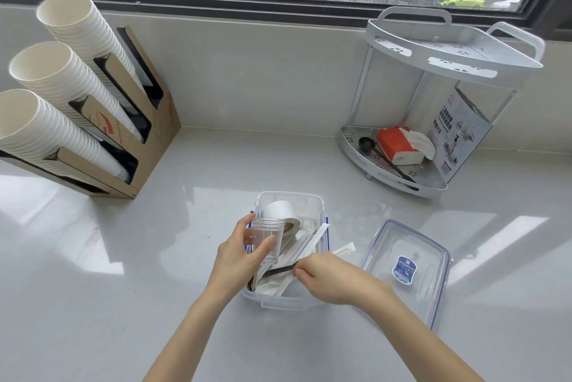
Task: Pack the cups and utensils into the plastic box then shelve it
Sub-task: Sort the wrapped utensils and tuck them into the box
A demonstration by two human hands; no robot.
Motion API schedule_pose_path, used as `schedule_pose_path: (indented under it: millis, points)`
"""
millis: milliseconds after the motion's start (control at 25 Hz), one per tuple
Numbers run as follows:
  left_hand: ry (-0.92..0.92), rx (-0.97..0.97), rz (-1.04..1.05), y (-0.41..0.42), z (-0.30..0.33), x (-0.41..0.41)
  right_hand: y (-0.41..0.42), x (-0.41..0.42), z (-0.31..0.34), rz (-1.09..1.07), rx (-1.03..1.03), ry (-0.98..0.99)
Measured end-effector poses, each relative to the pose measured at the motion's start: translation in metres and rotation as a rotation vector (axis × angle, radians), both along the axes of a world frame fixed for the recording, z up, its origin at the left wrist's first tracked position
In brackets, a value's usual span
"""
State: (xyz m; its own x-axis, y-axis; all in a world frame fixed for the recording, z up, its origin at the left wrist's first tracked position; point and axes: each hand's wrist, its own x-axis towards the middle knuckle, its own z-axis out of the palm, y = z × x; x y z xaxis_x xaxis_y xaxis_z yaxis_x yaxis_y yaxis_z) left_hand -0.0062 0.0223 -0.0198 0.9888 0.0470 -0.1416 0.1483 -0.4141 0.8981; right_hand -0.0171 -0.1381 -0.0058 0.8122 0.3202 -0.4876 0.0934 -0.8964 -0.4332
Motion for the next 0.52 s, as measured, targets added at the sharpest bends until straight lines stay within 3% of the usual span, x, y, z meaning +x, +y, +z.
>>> schedule_pose_path:
  millis: [240,400,520]
  points:
    - [0.025,-0.042,0.039,0.004,0.0,0.001,0.02,0.002,0.001,-0.077,-0.046,0.165]
    - [0.043,-0.092,0.082,0.006,0.003,0.001,0.035,0.007,-0.02,-0.359,0.079,0.139]
    - [0.06,-0.127,0.1,0.008,0.003,0.001,0.047,0.015,-0.034,-0.598,0.102,-0.016]
